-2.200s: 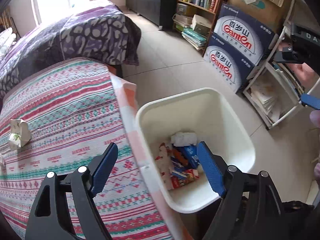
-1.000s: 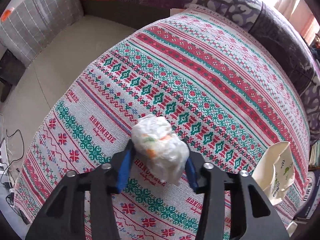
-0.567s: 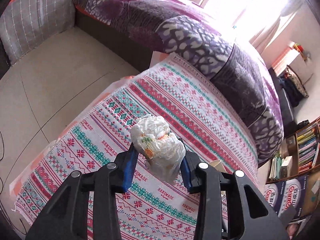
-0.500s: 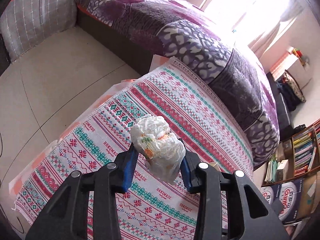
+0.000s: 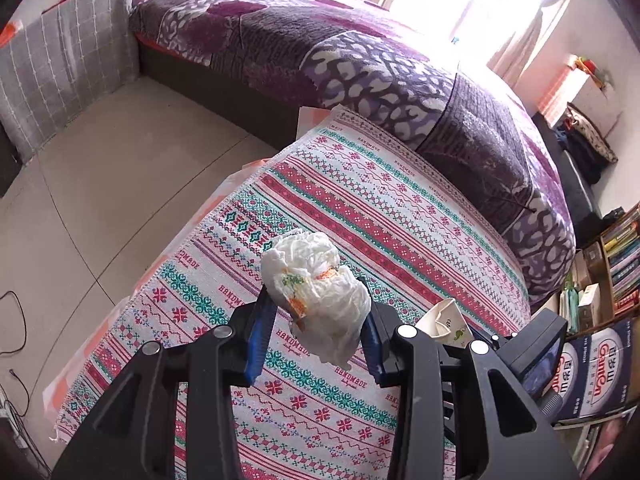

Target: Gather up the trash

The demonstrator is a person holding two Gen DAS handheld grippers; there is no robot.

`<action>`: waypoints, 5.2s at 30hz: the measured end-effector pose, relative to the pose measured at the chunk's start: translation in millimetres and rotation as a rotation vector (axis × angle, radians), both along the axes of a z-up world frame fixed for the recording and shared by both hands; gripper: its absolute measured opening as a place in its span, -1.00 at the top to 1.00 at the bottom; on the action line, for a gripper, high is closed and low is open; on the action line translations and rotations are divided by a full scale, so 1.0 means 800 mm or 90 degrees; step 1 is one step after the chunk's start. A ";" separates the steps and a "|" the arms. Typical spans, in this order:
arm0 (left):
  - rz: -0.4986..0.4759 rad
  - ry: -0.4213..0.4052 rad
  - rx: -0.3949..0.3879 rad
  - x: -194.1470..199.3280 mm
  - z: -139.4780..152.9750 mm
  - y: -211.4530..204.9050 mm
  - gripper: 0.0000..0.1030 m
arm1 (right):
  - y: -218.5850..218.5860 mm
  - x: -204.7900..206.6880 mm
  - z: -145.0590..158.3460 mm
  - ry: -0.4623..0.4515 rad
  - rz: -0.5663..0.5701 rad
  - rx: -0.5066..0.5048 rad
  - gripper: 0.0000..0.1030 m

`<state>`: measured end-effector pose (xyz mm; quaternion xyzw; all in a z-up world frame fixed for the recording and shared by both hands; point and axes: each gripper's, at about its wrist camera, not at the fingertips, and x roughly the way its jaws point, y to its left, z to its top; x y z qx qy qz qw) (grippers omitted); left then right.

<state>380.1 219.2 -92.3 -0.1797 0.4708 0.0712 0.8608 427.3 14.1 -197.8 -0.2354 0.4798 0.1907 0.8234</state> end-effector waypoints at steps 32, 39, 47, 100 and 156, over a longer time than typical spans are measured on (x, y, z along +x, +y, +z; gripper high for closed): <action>-0.111 -0.167 0.094 -0.097 0.090 -0.151 0.25 | -0.222 -0.210 0.192 -0.213 -0.523 0.212 -0.30; -0.158 -0.150 0.090 -0.103 0.073 -0.205 0.25 | -0.287 -0.247 0.180 -0.252 -0.592 0.214 -0.32; -0.209 -0.133 0.081 -0.107 0.057 -0.275 0.24 | -0.353 -0.272 0.193 -0.295 -0.647 0.211 -0.33; -0.643 -0.166 -0.022 -0.243 0.041 -0.634 -0.51 | -0.589 -0.442 0.196 -0.333 -0.992 0.216 -0.80; -0.219 -0.223 0.221 -0.353 0.053 -0.343 -0.87 | -0.314 -0.486 0.169 -0.382 -0.679 0.082 -0.86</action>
